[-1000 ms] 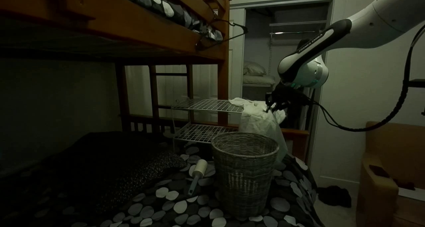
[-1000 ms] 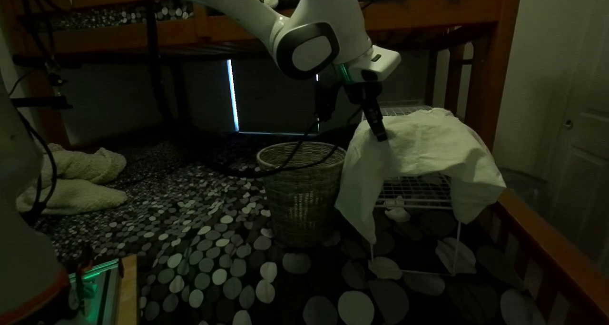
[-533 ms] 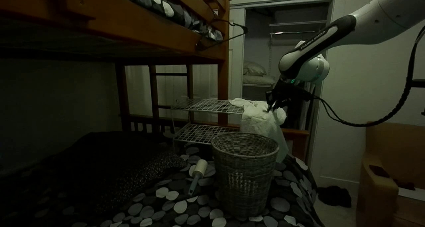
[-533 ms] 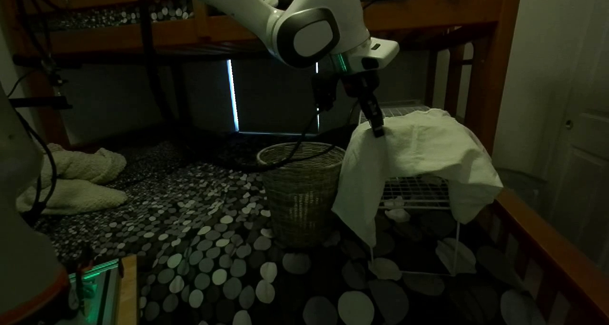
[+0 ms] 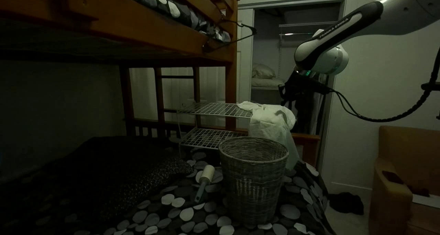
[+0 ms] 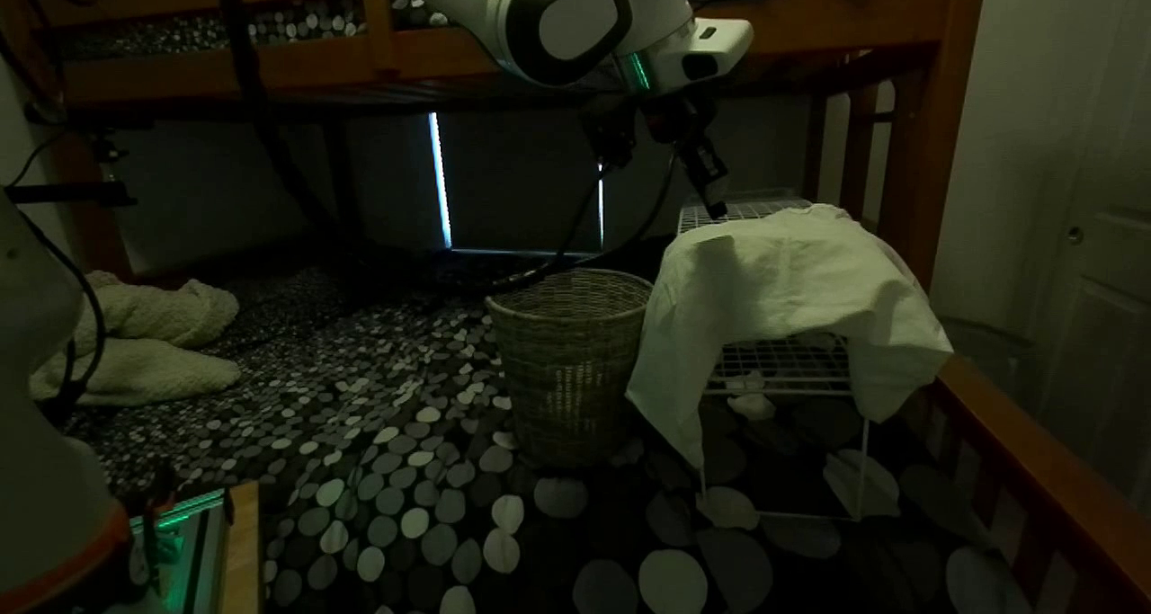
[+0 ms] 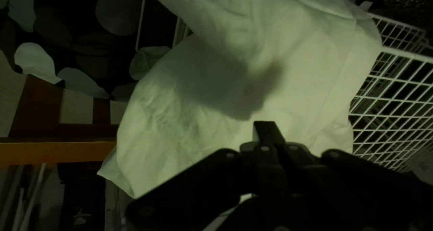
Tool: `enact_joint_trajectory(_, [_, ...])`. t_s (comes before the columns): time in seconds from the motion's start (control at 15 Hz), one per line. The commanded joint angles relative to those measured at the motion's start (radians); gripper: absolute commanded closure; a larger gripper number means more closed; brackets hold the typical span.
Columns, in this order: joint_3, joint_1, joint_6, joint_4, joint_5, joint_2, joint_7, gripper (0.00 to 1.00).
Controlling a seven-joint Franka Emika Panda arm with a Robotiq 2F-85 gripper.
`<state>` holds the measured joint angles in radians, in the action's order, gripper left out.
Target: Move the pillowcase from the rack to the basket
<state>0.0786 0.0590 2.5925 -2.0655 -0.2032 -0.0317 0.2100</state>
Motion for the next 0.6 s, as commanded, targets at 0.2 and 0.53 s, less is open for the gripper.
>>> enact_joint_trajectory(0.2, [-0.001,0.003,-0.021,0.003,-0.069,0.004,-0.023,0.60])
enact_joint_trajectory(0.53, [-0.009,0.002,0.014,0.021,-0.112,0.063,0.018,0.20])
